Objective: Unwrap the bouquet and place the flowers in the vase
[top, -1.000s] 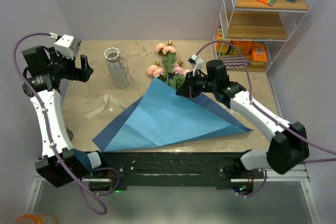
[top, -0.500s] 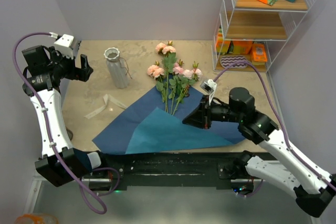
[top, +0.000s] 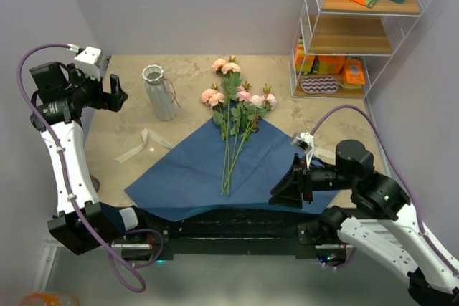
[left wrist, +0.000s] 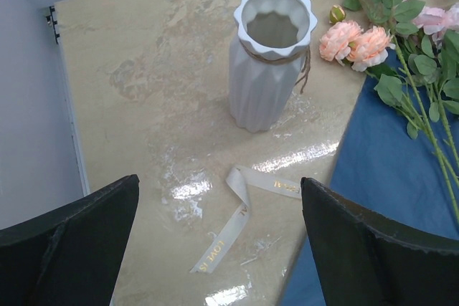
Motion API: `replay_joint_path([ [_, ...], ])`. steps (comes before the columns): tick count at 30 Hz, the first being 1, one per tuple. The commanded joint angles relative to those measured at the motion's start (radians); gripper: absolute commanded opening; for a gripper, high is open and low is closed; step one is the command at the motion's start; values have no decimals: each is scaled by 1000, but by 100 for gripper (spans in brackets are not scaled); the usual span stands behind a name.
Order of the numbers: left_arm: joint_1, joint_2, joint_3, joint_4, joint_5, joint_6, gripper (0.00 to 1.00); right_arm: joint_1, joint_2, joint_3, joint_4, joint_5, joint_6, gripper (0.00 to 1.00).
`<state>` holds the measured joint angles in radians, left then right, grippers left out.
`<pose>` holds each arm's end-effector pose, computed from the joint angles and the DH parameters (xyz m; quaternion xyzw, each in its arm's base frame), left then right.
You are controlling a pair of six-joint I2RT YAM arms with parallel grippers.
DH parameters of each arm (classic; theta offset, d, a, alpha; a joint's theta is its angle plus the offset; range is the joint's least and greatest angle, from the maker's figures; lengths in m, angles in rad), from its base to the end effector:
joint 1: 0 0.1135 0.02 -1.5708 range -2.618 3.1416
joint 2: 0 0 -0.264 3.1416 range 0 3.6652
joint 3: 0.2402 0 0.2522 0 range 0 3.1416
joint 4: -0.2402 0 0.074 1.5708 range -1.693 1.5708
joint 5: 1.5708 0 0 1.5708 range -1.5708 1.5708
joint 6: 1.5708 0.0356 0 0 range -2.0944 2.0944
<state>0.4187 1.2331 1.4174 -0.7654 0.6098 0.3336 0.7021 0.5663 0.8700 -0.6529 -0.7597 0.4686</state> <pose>0.2354 0.0824 0.4098 0.1067 0.8448 -0.0793 0.5184 0.0657 0.0877 0.3515 -0.2998 0.7308 0.5475 0.2762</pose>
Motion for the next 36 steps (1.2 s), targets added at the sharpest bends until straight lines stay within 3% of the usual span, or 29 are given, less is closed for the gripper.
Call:
replay_joint_path([
  [1, 5, -4, 26, 11, 31, 1, 99, 5, 7, 191, -79, -8, 15, 56],
  [4, 6, -3, 22, 18, 45, -7, 99, 5, 90, 319, -45, 106, 36, 64],
  [5, 6, -4, 15, 20, 48, -7, 99, 2, 128, 354, -48, 246, 33, 64],
  [8, 6, -20, -8, 32, 48, -7, 99, 4, 321, 483, -82, 434, 33, 65],
  [9, 6, -29, -14, 37, 51, -4, 99, 5, 449, 557, -100, 533, 10, 64],
  [13, 6, -26, -34, 29, 77, 7, 99, 4, 715, 724, -117, 733, -45, 54],
  [14, 6, -23, -41, 31, 80, 7, 99, 4, 771, 759, -114, 755, -51, 49],
  [18, 5, 34, -57, 25, 94, 18, 98, 2, 1016, 947, -108, 816, -106, 46],
  [23, 8, 62, -83, 35, 88, 44, 95, -3, 1298, 1032, -68, 897, -99, 44],
  [30, 6, 75, -97, 49, 105, 59, 91, -49, 1515, 1041, 18, 904, -55, 37],
  [36, 8, 85, -90, 52, 108, 67, 91, -58, 1610, 1044, 47, 898, -59, 33],
])
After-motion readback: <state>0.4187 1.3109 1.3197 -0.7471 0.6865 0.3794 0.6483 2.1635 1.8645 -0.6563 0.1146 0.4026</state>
